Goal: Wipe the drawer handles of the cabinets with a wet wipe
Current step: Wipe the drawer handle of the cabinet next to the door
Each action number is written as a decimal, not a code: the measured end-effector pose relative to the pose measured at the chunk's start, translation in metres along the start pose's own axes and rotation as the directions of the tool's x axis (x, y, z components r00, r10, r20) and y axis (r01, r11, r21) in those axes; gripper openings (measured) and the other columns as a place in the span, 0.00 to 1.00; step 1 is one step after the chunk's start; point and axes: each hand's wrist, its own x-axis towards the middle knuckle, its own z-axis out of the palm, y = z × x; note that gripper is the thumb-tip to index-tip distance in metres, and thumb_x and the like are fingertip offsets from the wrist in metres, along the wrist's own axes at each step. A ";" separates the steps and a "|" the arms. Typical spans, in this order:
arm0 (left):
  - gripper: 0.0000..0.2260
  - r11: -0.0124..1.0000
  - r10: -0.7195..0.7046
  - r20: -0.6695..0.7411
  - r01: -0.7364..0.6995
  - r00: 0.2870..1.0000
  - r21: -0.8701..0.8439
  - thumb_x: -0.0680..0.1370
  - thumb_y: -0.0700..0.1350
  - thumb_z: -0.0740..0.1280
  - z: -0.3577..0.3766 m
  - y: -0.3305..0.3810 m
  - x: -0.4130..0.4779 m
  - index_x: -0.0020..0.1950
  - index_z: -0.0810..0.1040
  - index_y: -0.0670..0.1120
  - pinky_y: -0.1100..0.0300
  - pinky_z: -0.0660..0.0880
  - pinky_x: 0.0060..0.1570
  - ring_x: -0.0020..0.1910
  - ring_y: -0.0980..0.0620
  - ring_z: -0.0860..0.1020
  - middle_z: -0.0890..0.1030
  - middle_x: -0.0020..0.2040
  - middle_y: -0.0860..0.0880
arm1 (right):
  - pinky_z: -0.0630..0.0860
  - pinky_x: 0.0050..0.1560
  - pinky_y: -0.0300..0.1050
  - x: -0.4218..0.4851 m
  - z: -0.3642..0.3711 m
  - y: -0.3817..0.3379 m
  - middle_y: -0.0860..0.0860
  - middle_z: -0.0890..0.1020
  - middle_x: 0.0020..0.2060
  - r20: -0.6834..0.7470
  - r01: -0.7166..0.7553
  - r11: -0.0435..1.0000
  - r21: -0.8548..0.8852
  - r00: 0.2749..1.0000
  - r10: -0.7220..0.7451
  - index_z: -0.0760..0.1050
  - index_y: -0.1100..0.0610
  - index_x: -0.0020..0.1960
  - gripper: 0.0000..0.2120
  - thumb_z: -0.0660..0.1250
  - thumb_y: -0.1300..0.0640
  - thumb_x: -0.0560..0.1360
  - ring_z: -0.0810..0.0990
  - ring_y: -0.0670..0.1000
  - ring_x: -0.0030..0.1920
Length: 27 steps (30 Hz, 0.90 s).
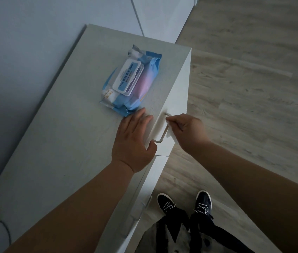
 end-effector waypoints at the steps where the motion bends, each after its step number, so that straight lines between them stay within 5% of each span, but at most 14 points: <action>1: 0.32 1.000 0.000 0.000 0.000 1.000 -0.002 0.73 0.49 0.69 0.000 0.000 0.000 0.77 0.69 0.49 0.46 0.62 0.78 0.79 0.46 0.62 0.65 0.81 0.48 | 0.80 0.50 0.45 -0.006 0.003 -0.001 0.44 0.85 0.46 0.017 -0.005 1.000 -0.007 1.000 0.005 0.85 0.46 0.58 0.09 0.67 0.50 0.82 0.83 0.46 0.47; 6: 0.32 1.000 -0.005 0.001 0.005 1.000 -0.005 0.72 0.50 0.67 -0.001 0.001 0.000 0.77 0.69 0.48 0.43 0.63 0.77 0.79 0.44 0.63 0.65 0.81 0.48 | 0.79 0.53 0.43 -0.018 0.007 -0.005 0.43 0.86 0.48 0.099 -0.022 1.000 0.013 0.995 0.021 0.86 0.45 0.58 0.09 0.69 0.51 0.81 0.83 0.45 0.50; 11: 0.32 1.000 -0.004 -0.008 0.004 1.000 -0.015 0.72 0.51 0.66 -0.001 0.001 0.000 0.76 0.70 0.48 0.45 0.63 0.77 0.78 0.44 0.64 0.66 0.80 0.48 | 0.81 0.54 0.49 -0.009 0.002 -0.006 0.45 0.87 0.48 -0.003 -0.100 0.992 0.081 0.995 0.101 0.86 0.48 0.58 0.09 0.69 0.53 0.81 0.84 0.48 0.50; 16: 0.32 1.000 0.001 -0.017 -0.002 1.000 -0.020 0.72 0.49 0.68 -0.001 0.000 0.000 0.76 0.71 0.48 0.47 0.62 0.78 0.78 0.44 0.64 0.66 0.80 0.48 | 0.80 0.55 0.42 -0.029 0.010 -0.011 0.42 0.87 0.49 0.107 -0.110 0.991 0.073 0.989 0.102 0.86 0.46 0.58 0.09 0.70 0.52 0.81 0.84 0.43 0.51; 23: 0.31 1.000 -0.003 -0.007 0.003 1.000 -0.030 0.71 0.50 0.66 -0.003 0.001 0.000 0.76 0.70 0.49 0.47 0.62 0.78 0.78 0.45 0.64 0.66 0.80 0.49 | 0.78 0.52 0.37 -0.006 0.001 -0.008 0.40 0.87 0.47 -0.005 -0.186 0.966 0.182 0.982 0.190 0.87 0.47 0.55 0.07 0.71 0.53 0.80 0.84 0.40 0.48; 27: 0.32 0.999 -0.001 -0.011 0.000 1.000 -0.033 0.71 0.50 0.66 -0.003 0.001 0.000 0.76 0.70 0.48 0.48 0.61 0.78 0.78 0.46 0.63 0.65 0.80 0.49 | 0.79 0.53 0.37 -0.030 0.012 -0.012 0.40 0.87 0.47 0.088 -0.166 0.976 0.139 0.984 0.155 0.87 0.46 0.56 0.08 0.71 0.53 0.80 0.84 0.39 0.49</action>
